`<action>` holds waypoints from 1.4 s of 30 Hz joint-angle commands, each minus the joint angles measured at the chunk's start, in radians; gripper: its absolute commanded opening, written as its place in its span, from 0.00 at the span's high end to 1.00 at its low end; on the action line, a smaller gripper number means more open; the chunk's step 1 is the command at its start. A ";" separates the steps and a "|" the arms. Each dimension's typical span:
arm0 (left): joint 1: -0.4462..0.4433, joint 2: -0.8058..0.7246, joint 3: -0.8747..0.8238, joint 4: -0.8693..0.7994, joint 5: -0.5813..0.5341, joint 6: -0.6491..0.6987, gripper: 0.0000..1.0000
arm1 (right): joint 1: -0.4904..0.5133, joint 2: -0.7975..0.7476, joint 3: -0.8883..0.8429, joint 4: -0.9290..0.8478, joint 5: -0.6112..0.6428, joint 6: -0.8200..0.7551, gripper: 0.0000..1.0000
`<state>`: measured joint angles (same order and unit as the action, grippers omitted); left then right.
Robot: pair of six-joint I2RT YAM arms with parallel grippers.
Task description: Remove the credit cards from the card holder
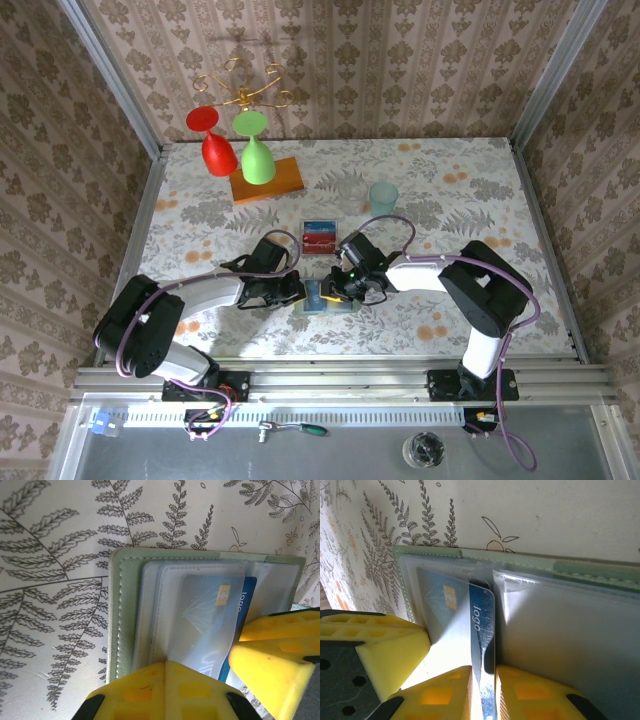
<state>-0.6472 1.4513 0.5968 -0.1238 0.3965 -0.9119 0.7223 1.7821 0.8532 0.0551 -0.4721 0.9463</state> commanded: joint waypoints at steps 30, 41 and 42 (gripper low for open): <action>0.003 -0.020 -0.017 -0.063 -0.031 0.011 1.00 | -0.024 -0.005 -0.081 0.187 -0.066 0.084 0.86; 0.004 -0.022 -0.017 -0.061 -0.031 0.011 1.00 | -0.024 0.011 -0.077 0.188 -0.085 0.072 0.84; 0.004 -0.022 -0.017 -0.061 -0.033 0.011 1.00 | -0.024 0.009 -0.078 0.186 -0.083 0.069 0.84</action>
<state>-0.6464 1.4445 0.5964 -0.1329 0.3916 -0.9119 0.7002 1.7824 0.7803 0.2214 -0.5232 1.0218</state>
